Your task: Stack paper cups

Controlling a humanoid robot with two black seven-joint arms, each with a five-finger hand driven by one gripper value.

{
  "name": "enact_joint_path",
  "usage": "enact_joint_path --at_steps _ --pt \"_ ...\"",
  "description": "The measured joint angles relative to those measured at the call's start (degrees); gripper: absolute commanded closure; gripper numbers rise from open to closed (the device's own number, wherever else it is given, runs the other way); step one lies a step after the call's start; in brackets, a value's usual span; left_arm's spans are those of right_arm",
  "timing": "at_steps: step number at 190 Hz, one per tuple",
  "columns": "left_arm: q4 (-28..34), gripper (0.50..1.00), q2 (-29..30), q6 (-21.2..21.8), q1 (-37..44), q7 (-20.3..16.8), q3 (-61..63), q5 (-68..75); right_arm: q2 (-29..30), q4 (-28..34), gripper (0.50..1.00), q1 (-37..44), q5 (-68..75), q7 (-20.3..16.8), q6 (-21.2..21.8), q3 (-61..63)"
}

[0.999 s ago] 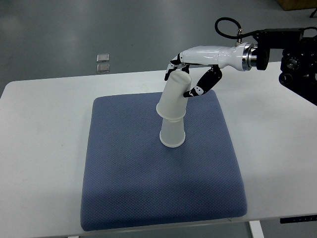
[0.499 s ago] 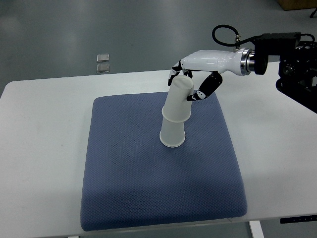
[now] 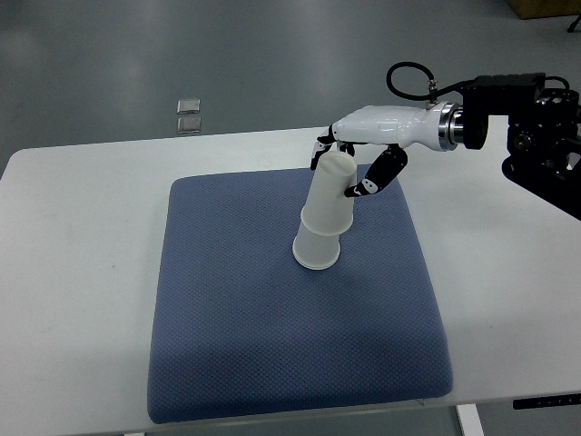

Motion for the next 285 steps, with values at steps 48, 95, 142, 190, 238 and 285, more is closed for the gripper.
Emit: enact_joint_path --at_steps 48,95,142,190,238,285 --pt "0.0 0.5 0.0 0.0 0.0 0.0 0.0 0.0 0.53 -0.06 0.873 -0.37 0.0 -0.08 -0.03 -0.08" --pt "0.0 0.5 0.0 0.0 0.0 0.0 0.0 0.0 0.71 -0.06 0.716 -1.25 0.4 -0.08 -0.75 0.0" --pt "0.0 0.5 0.0 0.0 0.0 0.0 0.0 0.0 1.48 -0.06 0.644 -1.72 0.7 -0.08 -1.67 0.08" --pt "0.0 0.5 0.0 0.0 0.0 0.0 -0.02 0.0 1.86 -0.04 0.621 -1.81 0.79 -0.04 -1.64 0.09" --pt "0.0 0.5 0.0 0.0 0.0 0.0 -0.02 0.0 1.95 0.28 0.615 -1.81 1.12 0.18 -1.5 0.37" --pt "0.0 0.5 0.0 0.0 0.0 0.0 0.0 0.0 1.6 -2.82 0.617 -2.23 13.23 -0.68 -1.85 1.77"
